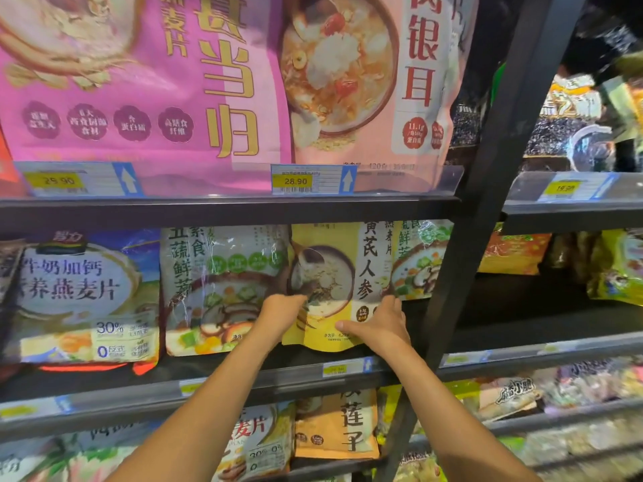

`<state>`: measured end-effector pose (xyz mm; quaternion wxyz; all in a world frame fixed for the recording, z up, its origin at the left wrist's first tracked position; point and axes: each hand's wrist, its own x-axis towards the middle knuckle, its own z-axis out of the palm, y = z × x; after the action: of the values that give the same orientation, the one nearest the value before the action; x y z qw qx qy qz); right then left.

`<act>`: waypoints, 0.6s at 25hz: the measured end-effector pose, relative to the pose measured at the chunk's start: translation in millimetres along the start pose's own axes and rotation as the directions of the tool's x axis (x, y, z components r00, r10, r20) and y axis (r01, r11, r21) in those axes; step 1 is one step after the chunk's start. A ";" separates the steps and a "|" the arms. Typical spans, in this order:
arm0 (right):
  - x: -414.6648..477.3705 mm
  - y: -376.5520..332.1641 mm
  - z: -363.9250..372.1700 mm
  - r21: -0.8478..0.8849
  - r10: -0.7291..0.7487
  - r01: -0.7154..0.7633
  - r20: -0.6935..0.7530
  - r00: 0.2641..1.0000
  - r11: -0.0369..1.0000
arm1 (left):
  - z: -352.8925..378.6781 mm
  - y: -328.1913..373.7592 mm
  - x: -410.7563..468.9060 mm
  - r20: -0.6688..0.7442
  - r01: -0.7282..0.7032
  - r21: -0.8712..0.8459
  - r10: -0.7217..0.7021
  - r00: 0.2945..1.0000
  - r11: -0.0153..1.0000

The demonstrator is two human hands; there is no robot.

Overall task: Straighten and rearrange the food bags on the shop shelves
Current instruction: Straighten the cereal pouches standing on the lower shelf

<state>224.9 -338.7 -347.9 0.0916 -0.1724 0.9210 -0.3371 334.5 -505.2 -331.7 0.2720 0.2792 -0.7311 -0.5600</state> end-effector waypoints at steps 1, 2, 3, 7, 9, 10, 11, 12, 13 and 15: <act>0.0 3.2 4.2 -0.036 0.000 -0.001 -0.017 1.000 0.999 | -2.4 -3.9 -2.0 0.038 0.081 0.132 -0.086 0.996 0.988; -0.1 4.9 7.4 -0.071 -0.005 0.002 -0.035 0.999 0.997 | -5.6 -6.8 -4.3 0.062 0.139 0.291 -0.164 0.985 0.947; -0.3 5.6 10.1 -0.096 -0.008 0.004 -0.049 0.999 0.995 | -9.7 -7.9 -7.4 0.078 0.141 0.435 -0.193 0.978 0.889; -4.4 3.9 12.5 -0.176 -0.004 -0.013 -0.097 0.995 0.984 | -16.1 -3.0 -30.7 0.045 -0.017 0.823 -0.036 0.998 0.567; -5.5 4.5 12.4 -0.210 -0.003 -0.017 -0.095 0.995 0.977 | -12.1 -6.4 -35.7 0.022 -0.017 0.852 -0.003 1.000 0.523; -6.2 5.1 12.9 -0.213 -0.003 -0.016 -0.084 0.996 0.977 | -8.9 -8.8 -36.5 0.023 -0.014 0.824 -0.008 1.000 0.567; -6.5 5.7 13.4 -0.198 0.001 -0.016 -0.072 0.997 0.980 | -5.0 -11.3 -35.7 0.022 -0.011 0.784 -0.010 1.000 0.621; -6.2 6.0 13.5 -0.170 0.008 -0.019 -0.065 0.998 0.985 | -1.5 -12.5 -34.7 0.016 -0.004 0.751 -0.012 1.000 0.661; -5.5 5.9 13.5 -0.142 0.018 -0.027 -0.065 0.998 0.990 | 1.5 -13.3 -33.2 0.006 0.002 0.729 -0.009 1.000 0.684; -3.3 4.3 12.8 -0.121 0.033 -0.043 -0.081 0.996 0.992 | 5.9 -13.8 -30.0 -0.011 0.004 0.706 0.005 1.000 0.708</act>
<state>230.5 -342.0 -360.2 0.0510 -0.1466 0.9460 -0.2844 352.6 -482.8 -349.0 0.1492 0.3651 -0.8879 -0.2367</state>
